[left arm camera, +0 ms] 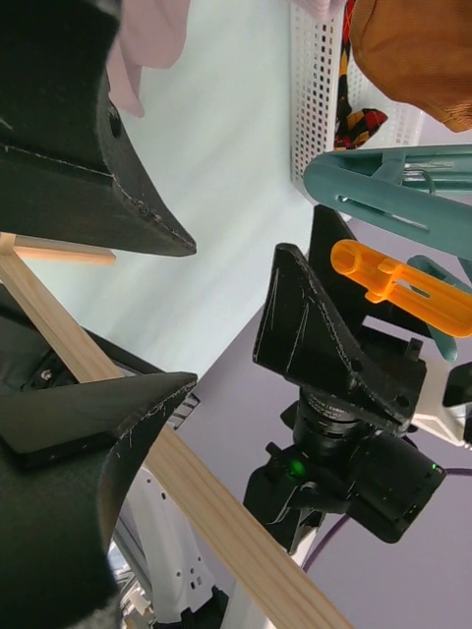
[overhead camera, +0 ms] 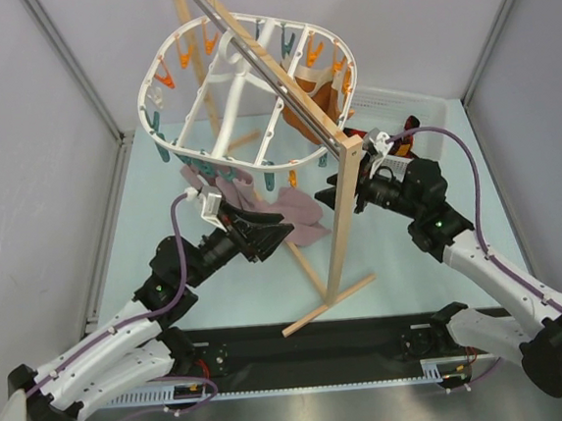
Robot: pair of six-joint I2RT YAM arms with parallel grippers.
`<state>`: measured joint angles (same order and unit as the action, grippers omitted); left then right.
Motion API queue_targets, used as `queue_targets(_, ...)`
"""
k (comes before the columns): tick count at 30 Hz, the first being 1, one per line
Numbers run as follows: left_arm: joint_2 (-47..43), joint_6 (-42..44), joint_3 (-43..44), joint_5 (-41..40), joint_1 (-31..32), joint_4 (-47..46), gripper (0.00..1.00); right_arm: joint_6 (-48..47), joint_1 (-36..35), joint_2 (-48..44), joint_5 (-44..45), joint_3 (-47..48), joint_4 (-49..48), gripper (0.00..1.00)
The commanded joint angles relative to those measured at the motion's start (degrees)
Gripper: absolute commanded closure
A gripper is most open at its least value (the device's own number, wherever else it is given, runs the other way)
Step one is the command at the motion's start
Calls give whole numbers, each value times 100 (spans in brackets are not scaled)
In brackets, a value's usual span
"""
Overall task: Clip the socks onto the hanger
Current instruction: Open the clamp at the hanger.
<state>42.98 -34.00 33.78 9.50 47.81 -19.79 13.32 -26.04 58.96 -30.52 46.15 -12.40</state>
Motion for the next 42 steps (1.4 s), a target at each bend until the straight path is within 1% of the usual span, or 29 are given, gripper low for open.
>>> queue_targets(1,-167,-107,-64,70,0,-244,44,-497,-234,-183,99,-9,-771,36)
queue_targets(2,-167,-98,-73,61,0,-236,44,-523,-287,-200,151,-88,-972,36)
queue_targets(4,-132,-107,-65,52,0,-271,44,-576,-340,-218,301,-89,-1053,34)
queue_targets(9,0,-221,-143,114,0,-499,44,-760,-366,-280,267,-19,-1221,31)
queue_targets(15,201,-335,-187,158,0,-763,44,-805,-366,-236,-155,157,-1273,33)
queue_targets(18,290,-344,-161,132,-9,-859,44,-884,-366,-253,-208,175,-1265,34)
queue_targets(26,457,-502,-179,79,-9,-1096,46,-1078,-366,-148,-428,587,-1089,35)
queue_targets(29,483,-555,-205,61,0,-1132,46,-1007,-375,-104,-647,702,-1071,37)
queue_targets(34,492,-590,-223,44,0,-1159,46,-946,-366,-51,-788,720,-1097,44)
queue_targets(38,457,-634,-197,61,-9,-1202,46,-788,-375,-69,-867,667,-1264,52)
queue_targets(42,457,-669,-187,122,0,-1281,46,-656,-375,-51,-894,650,-1405,58)
